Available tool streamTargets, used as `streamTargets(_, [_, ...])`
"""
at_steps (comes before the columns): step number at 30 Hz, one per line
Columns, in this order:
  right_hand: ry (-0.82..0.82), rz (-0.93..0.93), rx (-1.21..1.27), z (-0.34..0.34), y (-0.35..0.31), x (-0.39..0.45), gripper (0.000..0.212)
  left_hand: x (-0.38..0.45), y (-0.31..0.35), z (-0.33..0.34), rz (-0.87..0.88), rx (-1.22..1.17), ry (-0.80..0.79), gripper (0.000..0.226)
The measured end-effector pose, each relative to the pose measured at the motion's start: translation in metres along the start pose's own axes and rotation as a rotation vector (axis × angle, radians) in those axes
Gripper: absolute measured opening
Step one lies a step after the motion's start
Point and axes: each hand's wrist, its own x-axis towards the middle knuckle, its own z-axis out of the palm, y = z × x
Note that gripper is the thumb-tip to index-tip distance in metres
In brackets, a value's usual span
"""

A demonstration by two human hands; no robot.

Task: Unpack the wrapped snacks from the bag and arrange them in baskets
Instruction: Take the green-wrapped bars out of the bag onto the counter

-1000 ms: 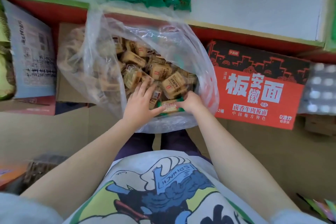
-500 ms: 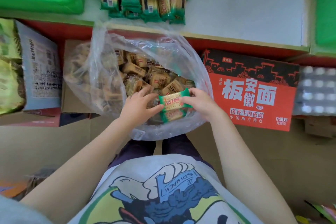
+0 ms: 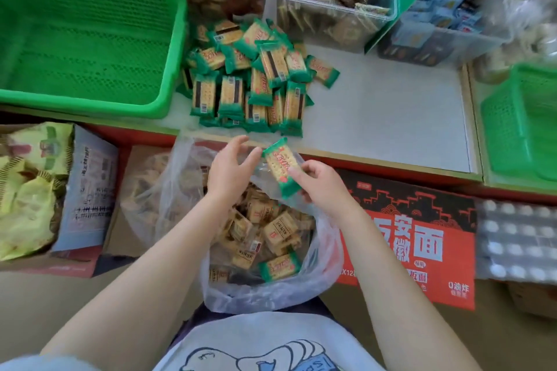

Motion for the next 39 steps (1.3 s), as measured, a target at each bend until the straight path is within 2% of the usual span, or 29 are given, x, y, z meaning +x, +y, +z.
streamTargets(3, [0.169, 0.038, 0.000, -0.004, -0.014, 0.032, 0.024, 0.021, -0.029, -0.001, 0.031, 0.515, -0.102, 0.068])
streamTargets(5, [0.217, -0.001, 0.109, -0.006, -0.034, 0.055, 0.022, 0.031, -0.038, 0.004, 0.074, 0.634, -0.192, 0.071])
streamTargets(8, [0.167, -0.115, 0.214, -0.006, -0.068, 0.100, 0.024, 0.040, -0.040, 0.013, 0.083, 0.680, -0.214, 0.073])
streamTargets(11, [0.109, -0.099, 0.210, -0.001, -0.090, 0.138, 0.054, 0.044, -0.043, 0.016, 0.080, 0.703, -0.199, 0.073])
streamTargets(13, [0.076, -0.080, 0.178, 0.001, -0.094, 0.148, 0.062, 0.042, -0.045, 0.017, 0.086, 0.714, -0.194, 0.074])
streamTargets(19, [-0.095, -0.147, -0.013, 0.008, -0.110, 0.161, 0.067, 0.042, -0.046, 0.018, 0.073, 0.711, -0.206, 0.075])
streamTargets(23, [-0.008, -0.185, -0.126, 0.009, -0.128, 0.155, 0.058, 0.043, -0.045, 0.015, 0.067, 0.711, -0.223, 0.076])
streamTargets(26, [-0.006, -0.232, -0.093, 0.007, -0.103, 0.129, 0.041, 0.045, -0.045, 0.014, 0.073, 0.734, -0.236, 0.076])
streamTargets(28, [-0.057, -0.189, -0.027, 0.007, -0.072, 0.100, 0.028, 0.044, -0.042, 0.015, 0.075, 0.752, -0.217, 0.075])
streamTargets(30, [-0.109, -0.117, 0.036, 0.009, -0.037, 0.071, 0.021, 0.032, -0.041, 0.016, 0.135, 0.688, -0.093, 0.069])
streamTargets(33, [-0.194, 0.069, 0.068, 0.019, 0.019, 0.029, 0.012, -0.021, -0.060, 0.021, 0.299, 0.511, 0.152, 0.046])
streamTargets(34, [-0.231, 0.143, 0.063, 0.026, 0.039, 0.017, 0.011, -0.044, -0.074, 0.027, 0.297, 0.496, 0.159, 0.042])
streamTargets(37, [-0.247, 0.274, -0.039, 0.050, 0.097, -0.002, 0.009, -0.095, -0.122, 0.046, 0.178, 0.592, -0.066, 0.050])
streamTargets(39, [-0.181, 0.308, -0.152, 0.061, 0.123, -0.006, 0.009, -0.110, -0.146, 0.056, 0.118, 0.685, -0.213, 0.070])
